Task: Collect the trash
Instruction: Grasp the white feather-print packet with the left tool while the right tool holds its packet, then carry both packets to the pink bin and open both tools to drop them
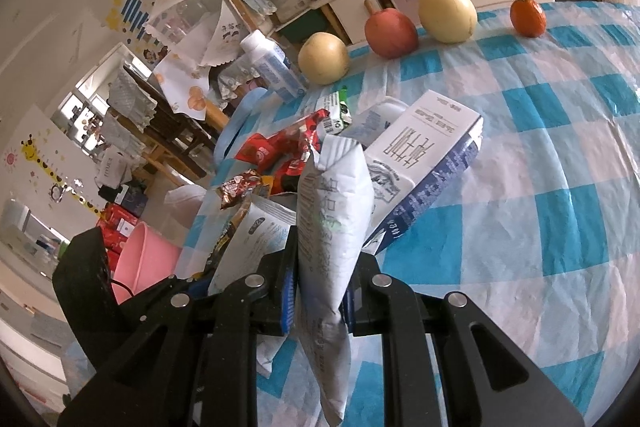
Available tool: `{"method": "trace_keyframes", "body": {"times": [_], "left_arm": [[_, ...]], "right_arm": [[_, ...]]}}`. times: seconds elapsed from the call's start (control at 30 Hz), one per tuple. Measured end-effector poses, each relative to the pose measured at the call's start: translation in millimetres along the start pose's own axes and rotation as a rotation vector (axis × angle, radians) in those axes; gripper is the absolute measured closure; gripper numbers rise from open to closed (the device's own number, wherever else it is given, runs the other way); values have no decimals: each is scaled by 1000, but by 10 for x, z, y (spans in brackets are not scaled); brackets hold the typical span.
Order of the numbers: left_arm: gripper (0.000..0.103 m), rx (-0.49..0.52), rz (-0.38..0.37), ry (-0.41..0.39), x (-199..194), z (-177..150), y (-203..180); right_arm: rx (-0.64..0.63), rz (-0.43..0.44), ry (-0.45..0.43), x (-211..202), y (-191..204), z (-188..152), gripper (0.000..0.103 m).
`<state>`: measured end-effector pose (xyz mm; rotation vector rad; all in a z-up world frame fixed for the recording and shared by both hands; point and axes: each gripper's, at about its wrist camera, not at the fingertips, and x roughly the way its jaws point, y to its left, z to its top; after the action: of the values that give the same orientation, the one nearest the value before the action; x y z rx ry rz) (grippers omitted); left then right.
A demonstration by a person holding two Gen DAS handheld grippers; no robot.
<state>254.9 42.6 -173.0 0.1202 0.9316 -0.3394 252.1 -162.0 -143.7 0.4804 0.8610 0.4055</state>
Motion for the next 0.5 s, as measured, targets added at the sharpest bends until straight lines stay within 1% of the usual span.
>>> {"method": "trace_keyframes", "body": {"times": [0.27, 0.5], "left_arm": [[44, -37, -14, -19, -107, 4, 115], [44, -95, -26, -80, -356, 46, 331]], "right_arm": [[-9, -10, -8, 3, 75, -15, 84], [-33, -9, -25, -8, 260, -46, 84]]}}
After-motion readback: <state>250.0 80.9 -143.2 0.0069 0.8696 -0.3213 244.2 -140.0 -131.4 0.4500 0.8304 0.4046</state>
